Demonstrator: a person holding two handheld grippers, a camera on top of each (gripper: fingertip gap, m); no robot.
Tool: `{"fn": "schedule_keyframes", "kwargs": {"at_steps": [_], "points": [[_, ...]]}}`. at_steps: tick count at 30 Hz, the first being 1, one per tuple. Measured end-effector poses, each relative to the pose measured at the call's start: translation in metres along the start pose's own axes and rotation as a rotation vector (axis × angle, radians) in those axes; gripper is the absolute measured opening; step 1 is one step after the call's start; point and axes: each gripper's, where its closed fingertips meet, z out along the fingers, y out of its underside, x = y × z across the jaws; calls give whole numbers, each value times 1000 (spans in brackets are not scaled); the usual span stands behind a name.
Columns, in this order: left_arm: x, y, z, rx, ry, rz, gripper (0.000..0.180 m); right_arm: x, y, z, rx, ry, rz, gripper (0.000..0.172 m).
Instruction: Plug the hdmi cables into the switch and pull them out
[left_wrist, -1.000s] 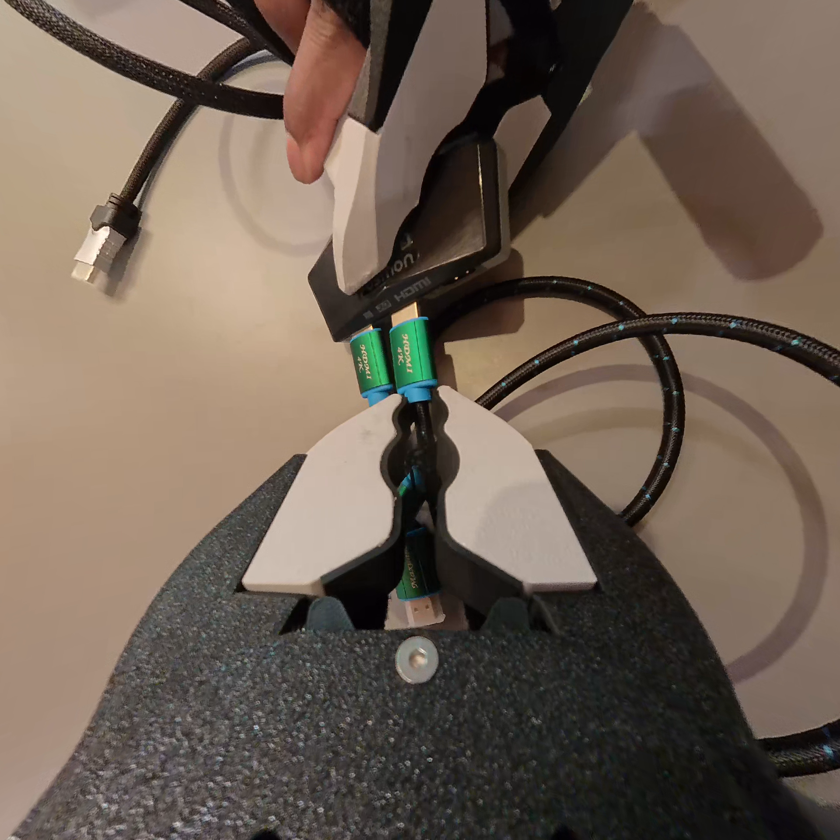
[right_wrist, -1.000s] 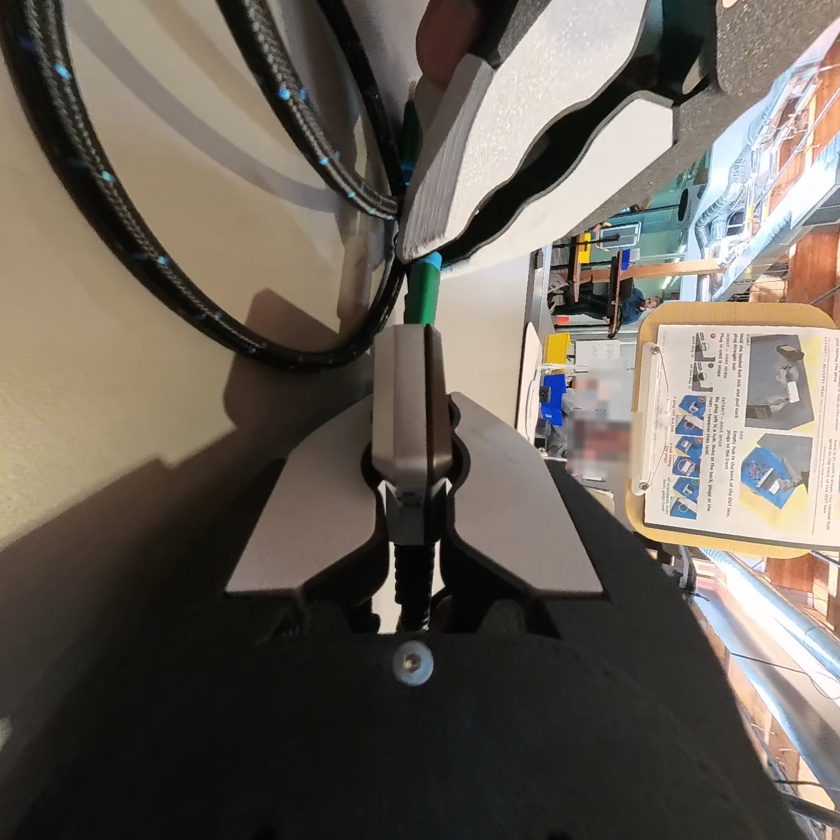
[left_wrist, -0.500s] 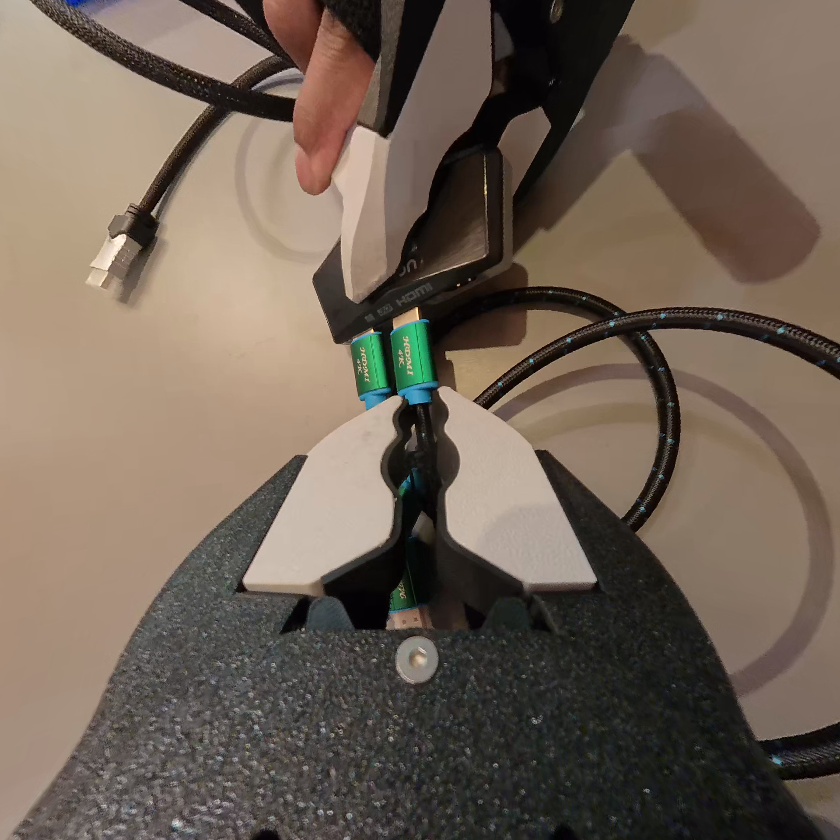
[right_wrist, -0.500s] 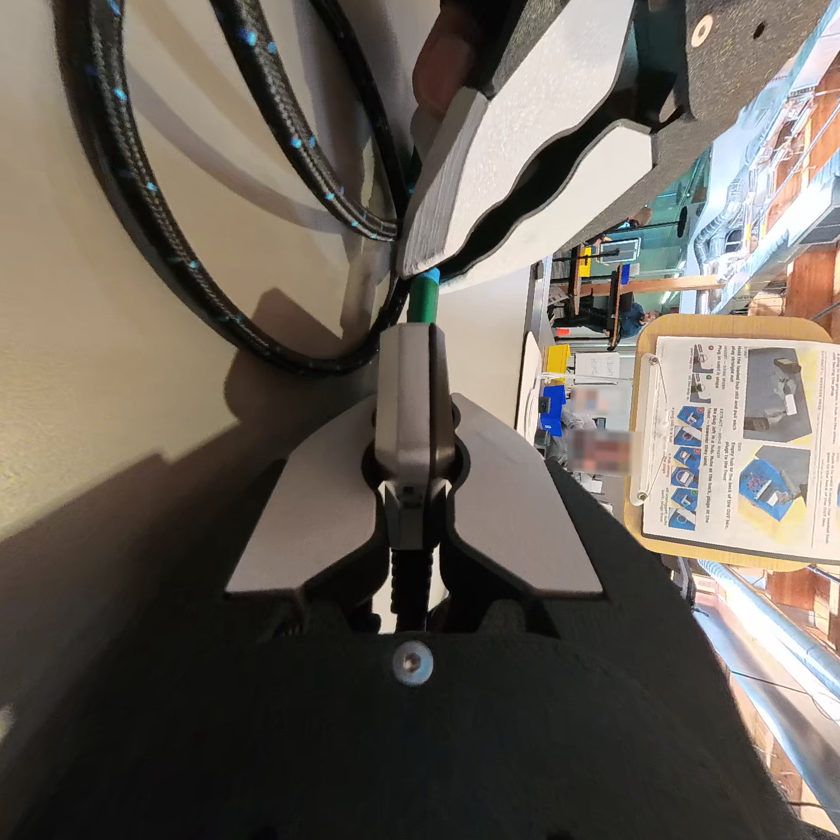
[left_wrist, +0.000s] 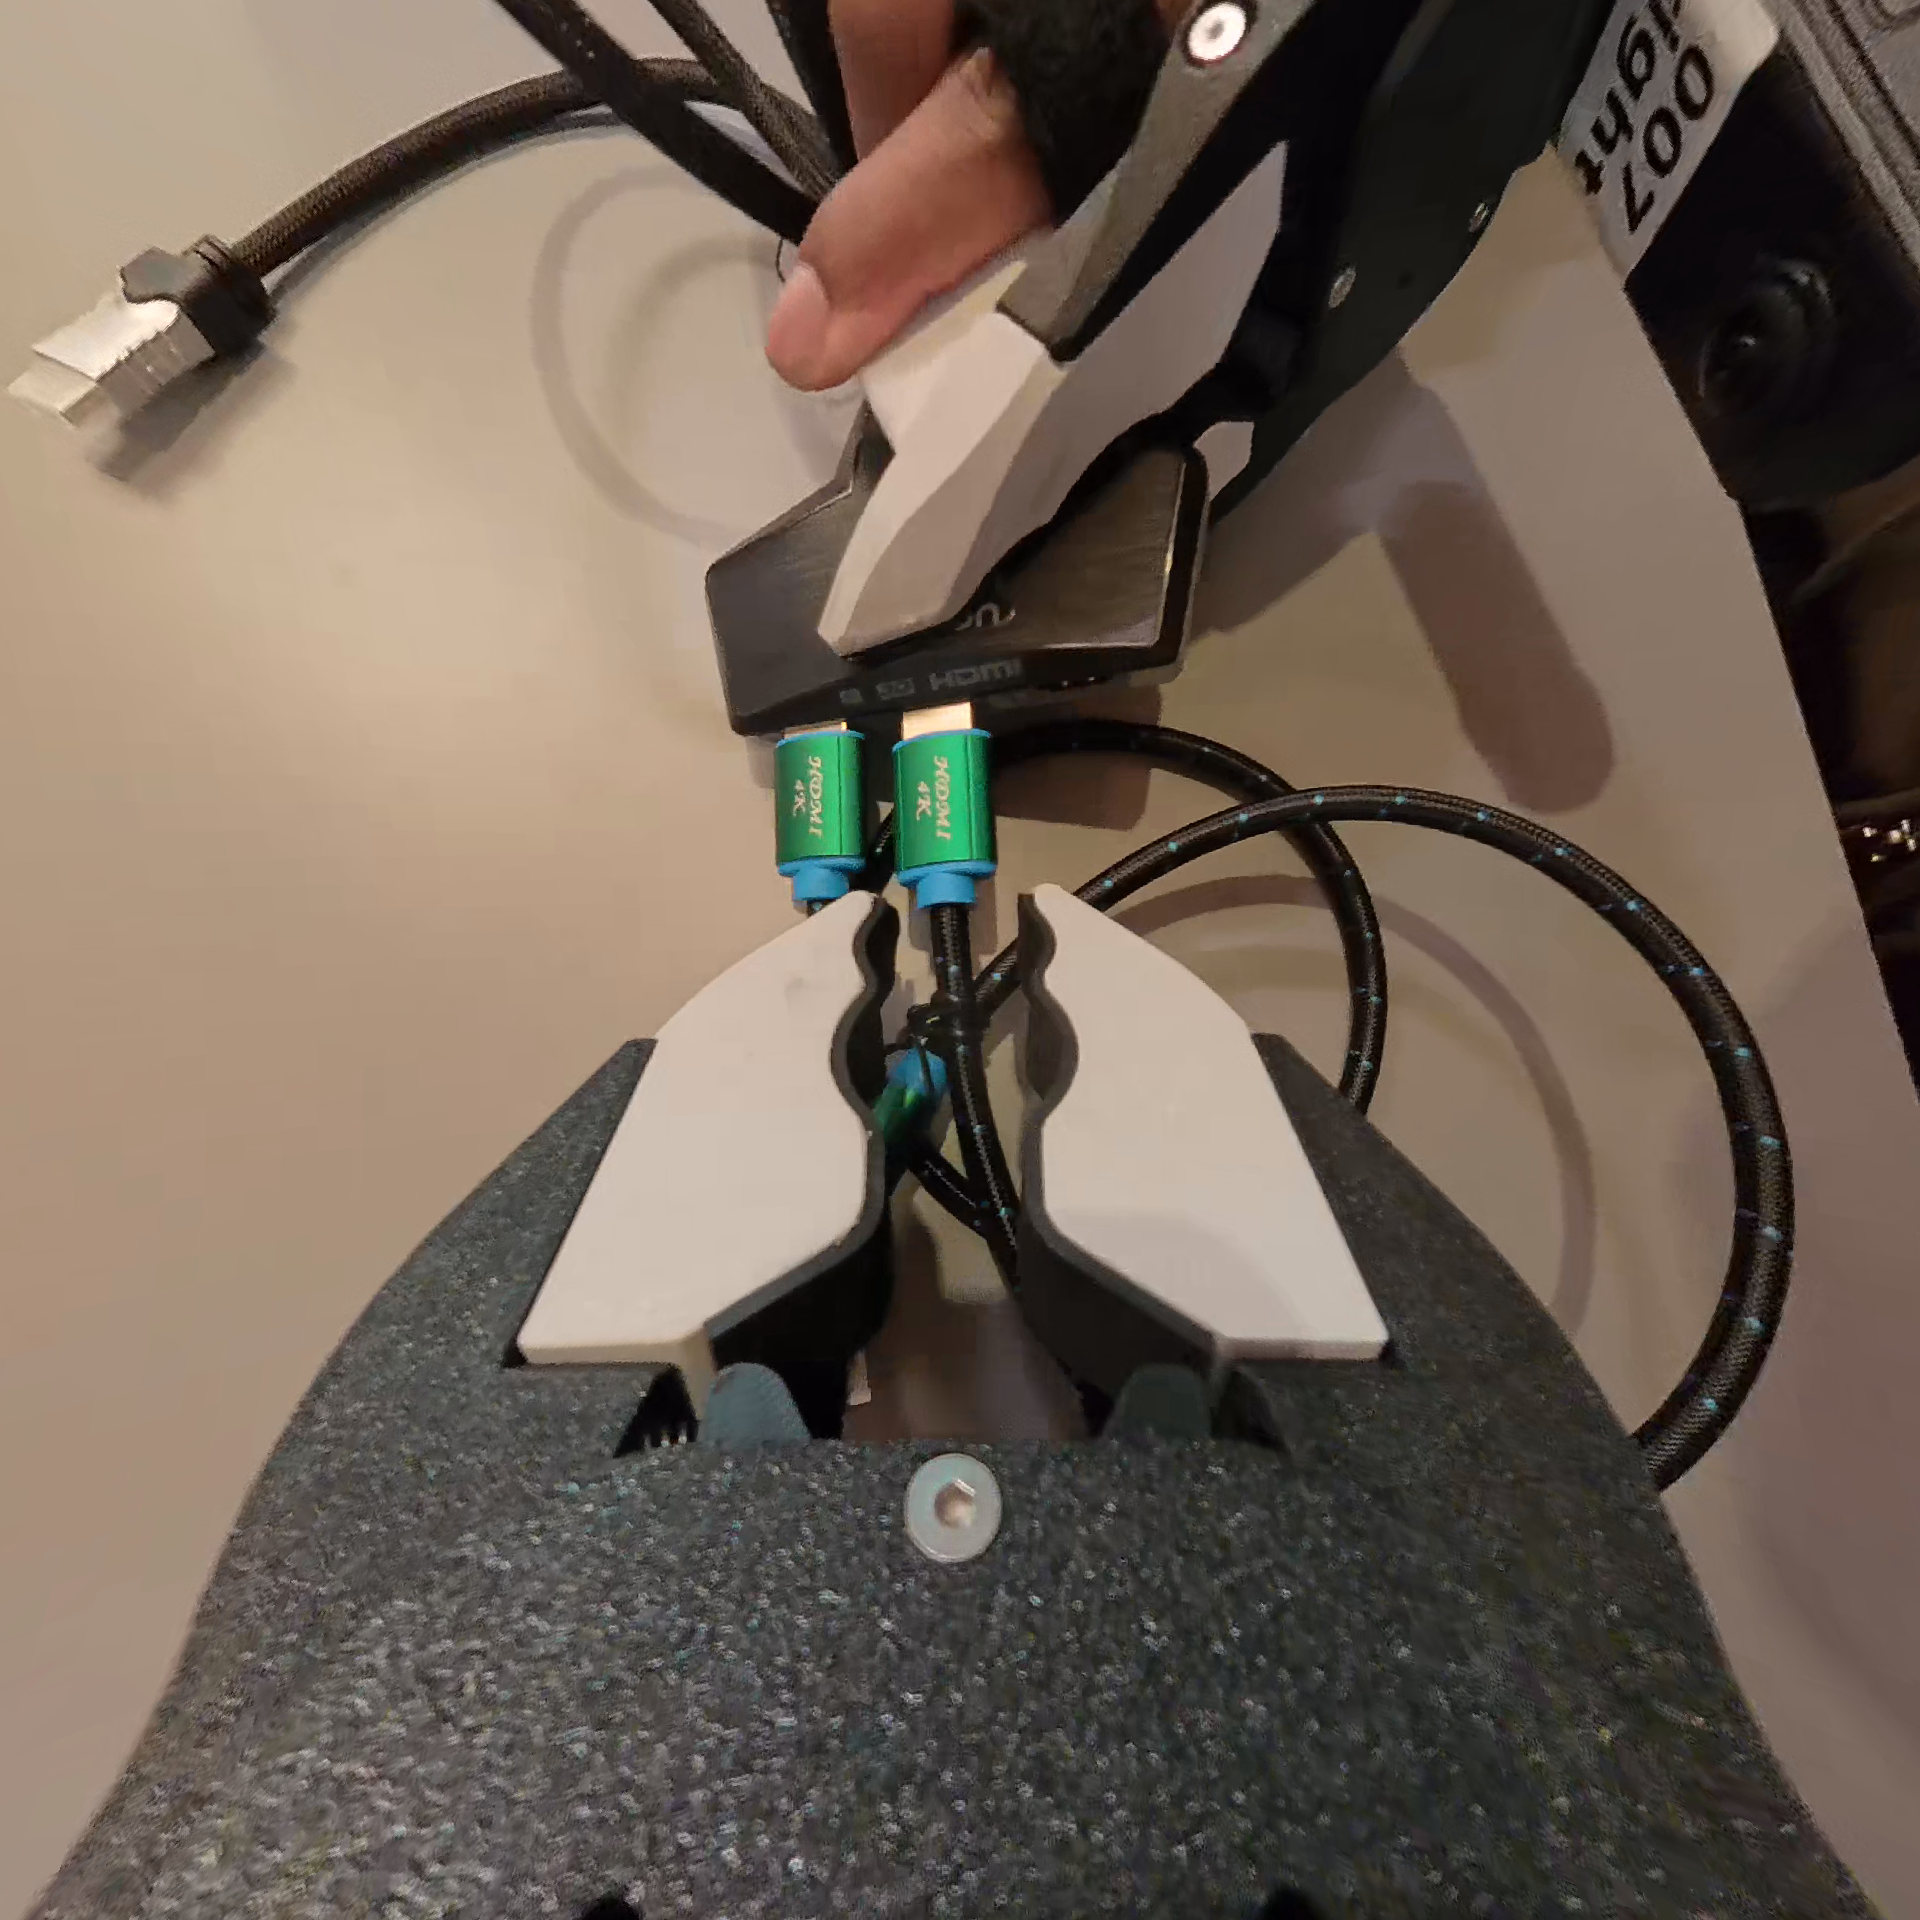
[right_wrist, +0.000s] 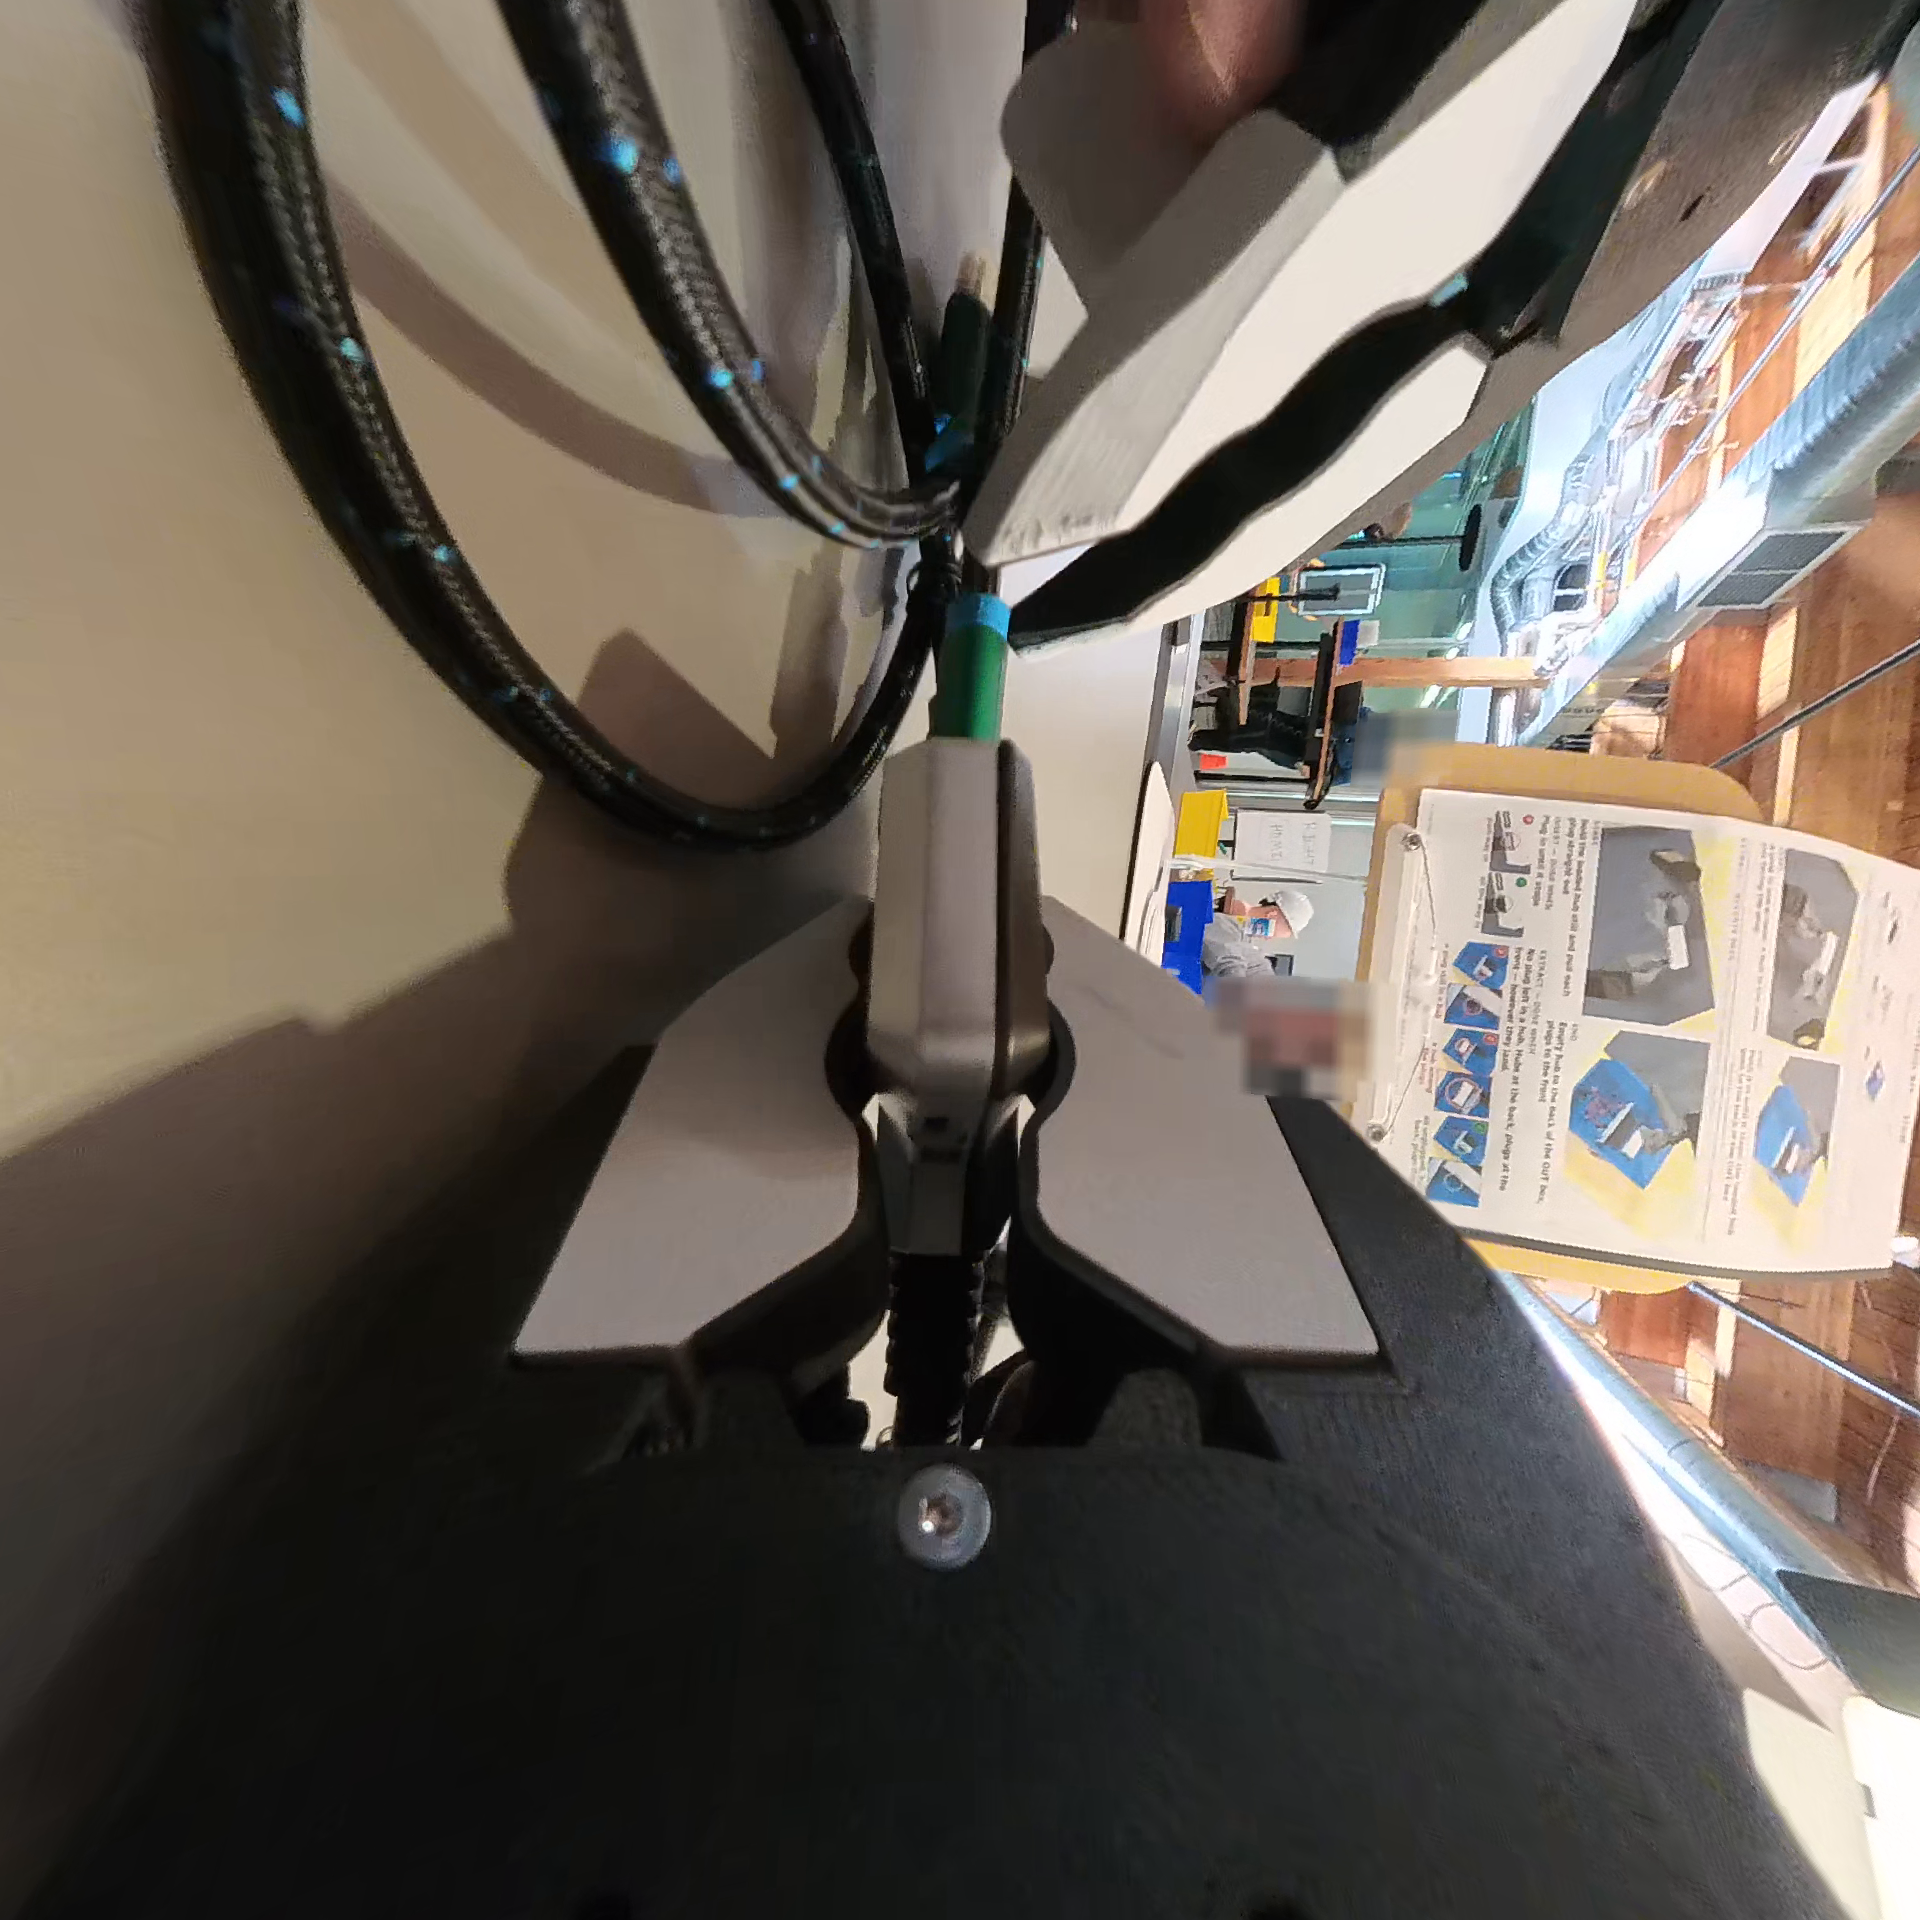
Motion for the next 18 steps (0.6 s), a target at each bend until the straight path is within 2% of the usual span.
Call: {"fn": "schedule_keyframes", "kwargs": {"at_steps": [4,11,15,18], "points": [[4,2,0,-36,14,-47,23,1,-5,-2,22,26,-44,23],[20,13,0,-200,10,16,25,5,-20,-6,65,89,-129,23],[25,15,6,-234,41,24,20,2,-28,-8,92,91,-155,23],[24,11,5,-201,52,23,19,4,-26,-10,102,100,-132,23]]}}
